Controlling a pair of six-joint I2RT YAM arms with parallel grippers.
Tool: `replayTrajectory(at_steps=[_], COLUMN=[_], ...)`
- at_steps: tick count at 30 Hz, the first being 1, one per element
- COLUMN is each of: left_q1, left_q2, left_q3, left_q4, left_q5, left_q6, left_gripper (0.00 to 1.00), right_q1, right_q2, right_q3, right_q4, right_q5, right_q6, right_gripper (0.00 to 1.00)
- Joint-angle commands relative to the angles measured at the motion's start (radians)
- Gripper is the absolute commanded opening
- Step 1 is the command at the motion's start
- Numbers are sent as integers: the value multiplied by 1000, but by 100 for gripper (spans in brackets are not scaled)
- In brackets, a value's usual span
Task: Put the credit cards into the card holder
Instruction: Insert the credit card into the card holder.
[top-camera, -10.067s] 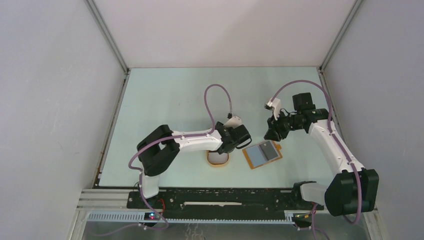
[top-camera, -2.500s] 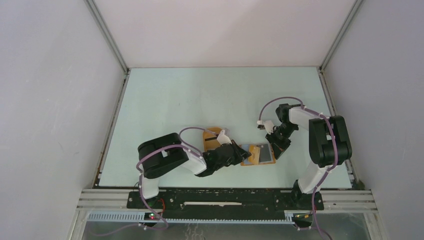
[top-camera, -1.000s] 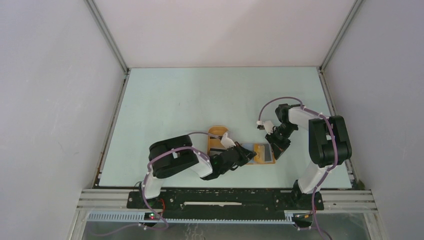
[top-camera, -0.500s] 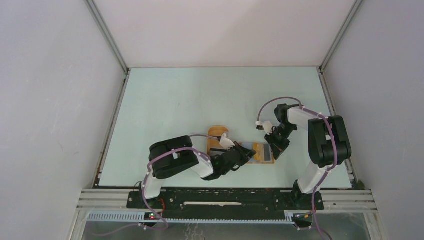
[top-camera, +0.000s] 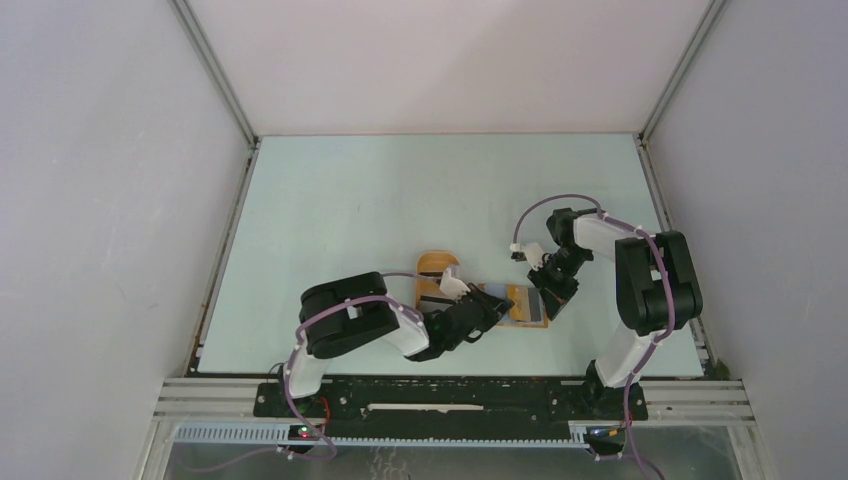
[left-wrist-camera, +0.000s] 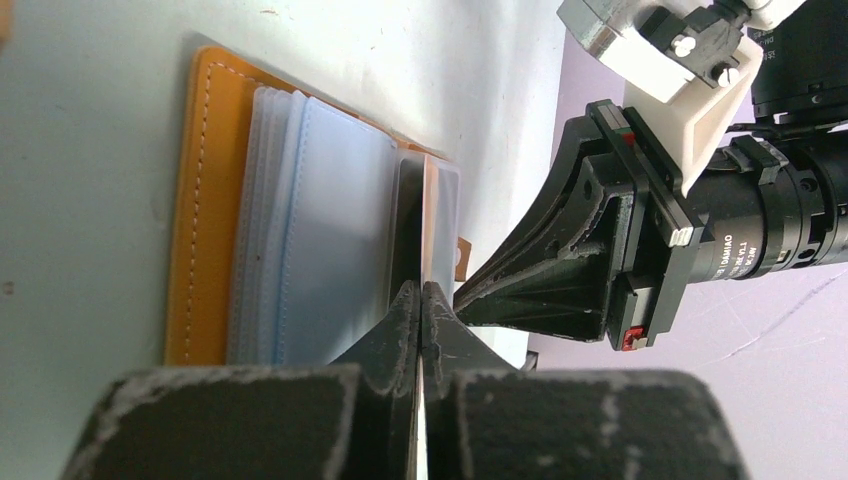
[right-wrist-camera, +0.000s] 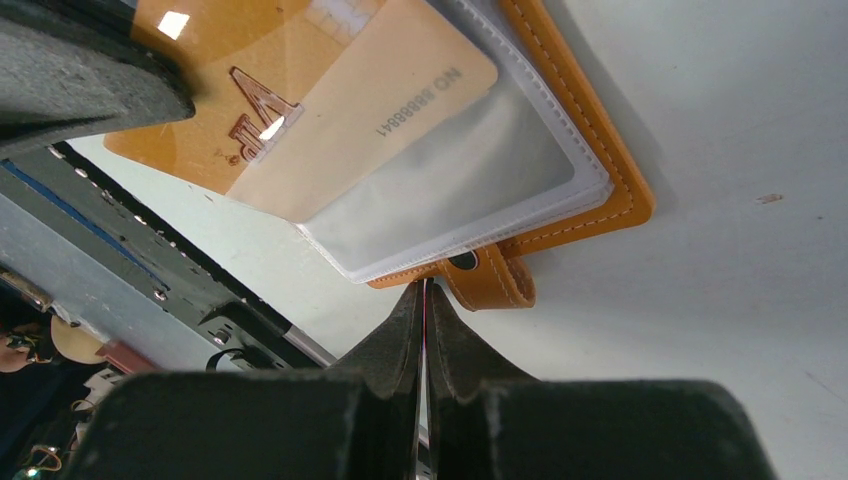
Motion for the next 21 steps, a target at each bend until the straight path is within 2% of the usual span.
replayTrajectory(at_steps=[1,5,12,21], left_q1=[-7,-3,12,35], left_q2=[32,32,35,23], left_q3=[26,22,3,-4], left_q4=[-44,-41,-31,-50], left_q5=[32,60,131,169], left_q6=[-38,-25,-24,-1], left_gripper=[8,20,24,25], right_q1=[8,7,-5,-50], right_q2=[-34,-33,-62,-148], right_q3=[0,0,0,0], right_q4=[-13,-10,-10,-36], right_q5=[-21,-21,-22,-70], right_q6=[-13,-13,-14,-44], right_gripper=[9,9,11,32])
